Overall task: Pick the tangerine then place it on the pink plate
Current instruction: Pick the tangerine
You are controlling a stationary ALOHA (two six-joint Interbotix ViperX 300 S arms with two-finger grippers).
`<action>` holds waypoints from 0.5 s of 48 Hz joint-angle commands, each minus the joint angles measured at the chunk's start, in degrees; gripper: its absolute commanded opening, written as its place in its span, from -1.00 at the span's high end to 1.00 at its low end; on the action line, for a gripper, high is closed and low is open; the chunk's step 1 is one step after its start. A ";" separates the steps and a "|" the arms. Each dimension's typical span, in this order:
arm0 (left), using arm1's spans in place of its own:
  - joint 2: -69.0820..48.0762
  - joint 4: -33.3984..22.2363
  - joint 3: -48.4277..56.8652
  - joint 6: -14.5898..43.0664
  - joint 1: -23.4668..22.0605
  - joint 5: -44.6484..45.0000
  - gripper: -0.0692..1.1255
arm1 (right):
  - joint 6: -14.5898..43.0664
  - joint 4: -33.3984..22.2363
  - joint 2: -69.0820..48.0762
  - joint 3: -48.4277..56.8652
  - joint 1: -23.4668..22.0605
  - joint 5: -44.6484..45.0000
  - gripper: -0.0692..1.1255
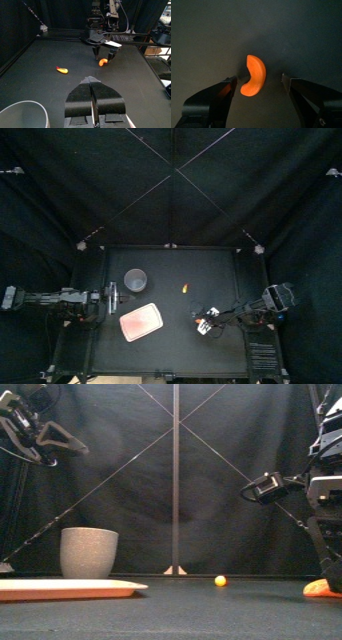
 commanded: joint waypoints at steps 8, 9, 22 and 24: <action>0.26 -0.09 -0.26 0.09 0.26 -0.53 0.73 | 0.18 0.44 -0.53 -0.35 -0.18 -0.18 -0.71; 0.26 -0.09 -0.18 0.09 0.26 -0.53 0.73 | 0.18 0.44 -0.62 -0.35 -0.18 -0.26 -0.69; 0.35 -0.09 1.05 0.00 0.62 -0.70 0.73 | 0.09 0.26 -0.53 -0.79 -0.26 -1.05 -0.30; 0.26 -0.09 0.97 0.00 0.62 -0.70 0.73 | 0.00 0.26 -0.62 -1.32 -0.26 -1.05 -0.27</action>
